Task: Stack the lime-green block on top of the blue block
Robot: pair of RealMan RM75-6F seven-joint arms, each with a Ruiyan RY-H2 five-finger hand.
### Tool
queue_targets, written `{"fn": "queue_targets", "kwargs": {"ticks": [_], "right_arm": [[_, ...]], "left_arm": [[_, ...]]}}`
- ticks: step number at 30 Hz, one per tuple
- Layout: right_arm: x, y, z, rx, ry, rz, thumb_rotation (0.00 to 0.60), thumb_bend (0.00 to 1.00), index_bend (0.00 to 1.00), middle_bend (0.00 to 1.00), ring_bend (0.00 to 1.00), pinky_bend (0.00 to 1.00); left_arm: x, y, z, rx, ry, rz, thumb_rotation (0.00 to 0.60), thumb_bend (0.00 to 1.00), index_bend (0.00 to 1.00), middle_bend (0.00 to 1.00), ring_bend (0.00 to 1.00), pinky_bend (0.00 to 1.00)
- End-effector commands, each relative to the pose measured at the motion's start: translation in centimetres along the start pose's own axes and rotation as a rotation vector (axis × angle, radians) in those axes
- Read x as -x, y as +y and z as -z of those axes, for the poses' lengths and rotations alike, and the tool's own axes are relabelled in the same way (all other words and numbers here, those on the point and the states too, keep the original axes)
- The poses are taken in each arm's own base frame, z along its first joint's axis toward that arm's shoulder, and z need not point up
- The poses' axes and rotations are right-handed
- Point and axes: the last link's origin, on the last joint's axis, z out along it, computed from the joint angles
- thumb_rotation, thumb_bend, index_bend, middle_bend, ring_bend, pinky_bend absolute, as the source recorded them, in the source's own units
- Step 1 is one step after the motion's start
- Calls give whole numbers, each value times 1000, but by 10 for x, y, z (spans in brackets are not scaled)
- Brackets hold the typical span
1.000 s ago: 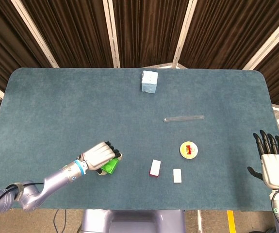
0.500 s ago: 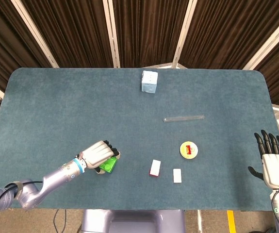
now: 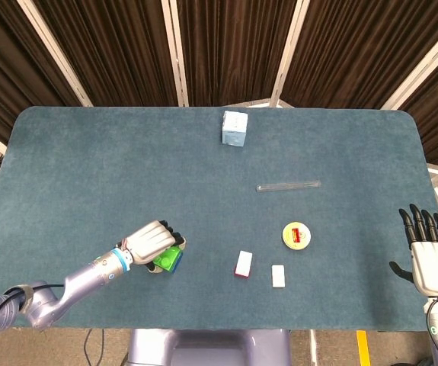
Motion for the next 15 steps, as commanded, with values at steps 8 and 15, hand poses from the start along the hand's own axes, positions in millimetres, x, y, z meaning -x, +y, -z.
{"fn": "queue_targets", "kwargs": {"ticks": [8, 15], "right_arm": [[1, 0, 0, 2, -4, 3, 600, 0, 11, 0, 0, 0], [1, 0, 0, 3, -7, 4, 600, 0, 11, 0, 0, 0]], "left_arm": [[5, -3, -3, -5, 1, 4, 600, 199, 515, 491, 436, 331], [9, -3, -4, -5, -10, -3, 600, 201, 515, 489, 435, 331]]}}
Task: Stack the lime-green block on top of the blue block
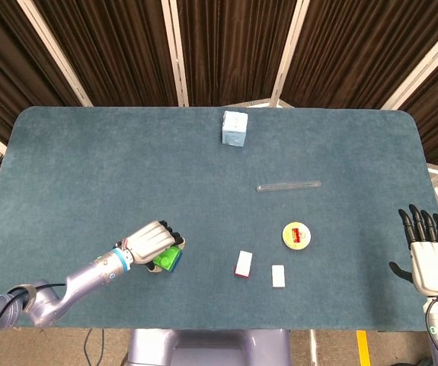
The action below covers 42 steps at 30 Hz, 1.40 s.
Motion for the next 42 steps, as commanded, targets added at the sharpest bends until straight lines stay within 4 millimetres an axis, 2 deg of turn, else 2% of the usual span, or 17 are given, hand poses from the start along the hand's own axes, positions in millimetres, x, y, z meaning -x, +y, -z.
{"fn": "queue_targets", "kwargs": {"ticks": [1, 13, 16, 17, 20, 22, 25, 29, 32, 37, 42], "right_arm": [[0, 0, 0, 0, 0, 0, 600, 0, 11, 0, 0, 0], [0, 0, 0, 2, -2, -1, 600, 0, 11, 0, 0, 0], [0, 0, 0, 2, -3, -1, 600, 0, 11, 0, 0, 0], [0, 0, 0, 3, -3, -2, 600, 0, 11, 0, 0, 0], [0, 1, 0, 4, -4, -2, 600, 0, 11, 0, 0, 0], [0, 1, -1, 6, -4, -4, 600, 0, 11, 0, 0, 0], [0, 0, 0, 5, -9, -6, 600, 0, 11, 0, 0, 0], [0, -1, 0, 0, -12, -12, 600, 0, 11, 0, 0, 0], [0, -2, 0, -10, -18, -18, 600, 0, 11, 0, 0, 0], [-2, -2, 2, -25, -20, -34, 600, 0, 11, 0, 0, 0], [-6, -4, 6, -53, -14, -56, 600, 0, 11, 0, 0, 0]], "left_arm": [[2, 0, -1, -1, -4, 0, 600, 200, 515, 489, 435, 331], [8, 0, -6, -11, -15, 0, 600, 198, 514, 486, 431, 328], [7, 0, -7, -13, -13, -4, 600, 193, 493, 454, 386, 304], [7, 0, -7, -14, -11, -4, 600, 178, 471, 427, 353, 290], [5, 0, -5, -15, -16, -14, 600, 47, 287, 227, 123, 176], [2, -1, -2, -17, -10, -19, 600, 9, 184, 144, 36, 129], [-1, -2, 3, -20, 8, -20, 600, 0, 38, 45, 0, 73], [-7, -5, 13, -29, 32, -6, 600, 0, 0, 0, 0, 24], [-18, -12, 32, -61, 84, -1, 600, 0, 0, 0, 0, 1], [-37, -30, 82, -187, 222, 55, 600, 0, 0, 0, 0, 0], [-42, -49, 145, -382, 390, 96, 600, 0, 0, 0, 0, 0]]}}
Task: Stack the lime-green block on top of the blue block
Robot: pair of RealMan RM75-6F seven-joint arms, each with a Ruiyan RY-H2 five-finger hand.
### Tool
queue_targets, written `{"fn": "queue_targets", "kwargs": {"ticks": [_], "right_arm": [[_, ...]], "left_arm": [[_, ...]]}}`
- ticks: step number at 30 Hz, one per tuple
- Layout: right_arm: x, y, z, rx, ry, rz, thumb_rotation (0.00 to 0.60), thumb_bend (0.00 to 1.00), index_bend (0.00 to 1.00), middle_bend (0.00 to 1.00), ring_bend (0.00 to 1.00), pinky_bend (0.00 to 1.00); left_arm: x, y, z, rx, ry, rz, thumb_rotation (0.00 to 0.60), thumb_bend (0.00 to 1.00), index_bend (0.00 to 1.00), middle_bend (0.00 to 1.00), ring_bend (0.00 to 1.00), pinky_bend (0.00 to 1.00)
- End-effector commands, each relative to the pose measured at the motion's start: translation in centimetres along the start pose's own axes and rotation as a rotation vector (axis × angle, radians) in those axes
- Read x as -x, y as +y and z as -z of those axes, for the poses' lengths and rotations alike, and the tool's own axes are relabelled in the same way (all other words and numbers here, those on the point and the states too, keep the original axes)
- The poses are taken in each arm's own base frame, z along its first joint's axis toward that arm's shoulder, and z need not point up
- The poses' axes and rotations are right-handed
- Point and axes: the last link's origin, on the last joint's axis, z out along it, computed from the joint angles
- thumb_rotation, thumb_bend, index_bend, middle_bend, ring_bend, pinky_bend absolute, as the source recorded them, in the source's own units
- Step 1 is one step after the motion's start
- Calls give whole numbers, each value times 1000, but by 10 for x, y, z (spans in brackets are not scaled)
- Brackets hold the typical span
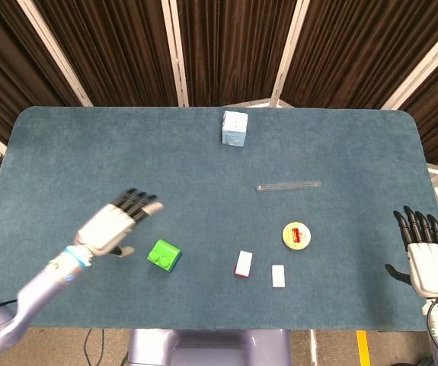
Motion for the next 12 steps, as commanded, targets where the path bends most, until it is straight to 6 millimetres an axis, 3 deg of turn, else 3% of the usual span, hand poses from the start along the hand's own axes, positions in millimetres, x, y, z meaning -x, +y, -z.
{"fn": "queue_targets", "kwargs": {"ticks": [1, 6, 10, 12], "right_arm": [[-3, -1, 3, -17, 4, -12, 600, 0, 11, 0, 0, 0], [-8, -6, 7, -52, 17, -36, 600, 0, 11, 0, 0, 0], [-11, -10, 10, -79, 30, -46, 600, 0, 11, 0, 0, 0], [-12, -10, 11, -84, 32, -48, 600, 0, 11, 0, 0, 0]], "left_arm": [[-21, -31, 59, -203, 154, 36, 600, 0, 0, 0, 0, 0], [-15, -51, 112, -386, 251, 103, 600, 0, 0, 0, 0, 0], [0, -57, 159, -526, 299, 166, 600, 0, 0, 0, 0, 0], [5, -59, 169, -546, 308, 176, 600, 0, 0, 0, 0, 0]]}}
